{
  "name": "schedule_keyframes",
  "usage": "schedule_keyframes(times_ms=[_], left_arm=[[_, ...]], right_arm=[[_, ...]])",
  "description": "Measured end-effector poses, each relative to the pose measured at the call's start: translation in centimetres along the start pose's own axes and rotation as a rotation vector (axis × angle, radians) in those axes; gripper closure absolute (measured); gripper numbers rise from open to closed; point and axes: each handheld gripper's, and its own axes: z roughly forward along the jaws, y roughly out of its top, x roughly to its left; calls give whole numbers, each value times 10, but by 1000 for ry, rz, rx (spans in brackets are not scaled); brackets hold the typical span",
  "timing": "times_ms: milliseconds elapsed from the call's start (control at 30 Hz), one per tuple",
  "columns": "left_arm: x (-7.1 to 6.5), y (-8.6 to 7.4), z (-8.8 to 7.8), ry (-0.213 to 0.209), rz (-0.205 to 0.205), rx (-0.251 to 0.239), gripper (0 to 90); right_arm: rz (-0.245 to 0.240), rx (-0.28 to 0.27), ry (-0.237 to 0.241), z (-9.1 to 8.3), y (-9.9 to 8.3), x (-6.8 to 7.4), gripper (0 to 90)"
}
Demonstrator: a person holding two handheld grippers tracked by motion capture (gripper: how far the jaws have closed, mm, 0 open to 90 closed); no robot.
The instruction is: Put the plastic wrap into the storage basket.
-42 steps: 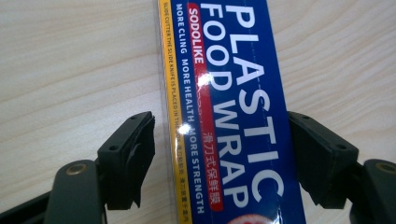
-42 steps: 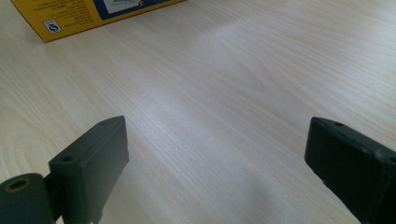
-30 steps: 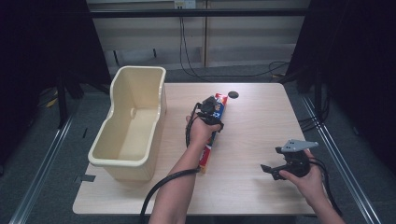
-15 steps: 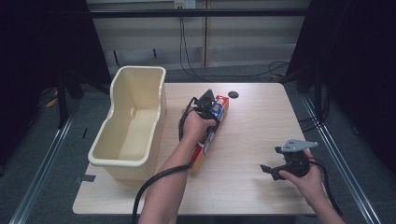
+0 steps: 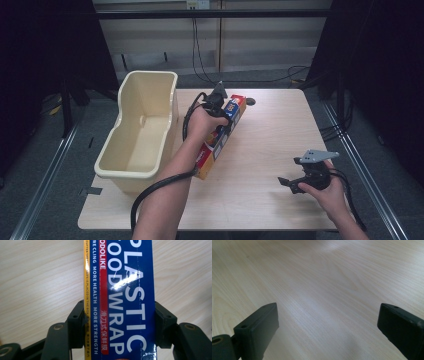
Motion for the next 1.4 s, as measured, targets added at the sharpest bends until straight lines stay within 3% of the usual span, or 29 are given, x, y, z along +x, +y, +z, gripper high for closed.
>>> schedule_keyframes(times_ms=[100,567,767,1133,1400], left_arm=[[0,0,-15,9,12,8,406],[6,-5,-59,-2,-21,32,406],[7,-8,-74,-2,-45,21,406],[11,-11,-103,13,-51,34,406],[16,-16,-116,1,-78,25,406]], right_arm=[[-2,2,7,1,0,0,29],[-2,2,5,1,1,1,30],[-6,1,7,0,1,0,30],[-9,1,12,0,1,1,30],[-9,4,8,0,2,1,30]])
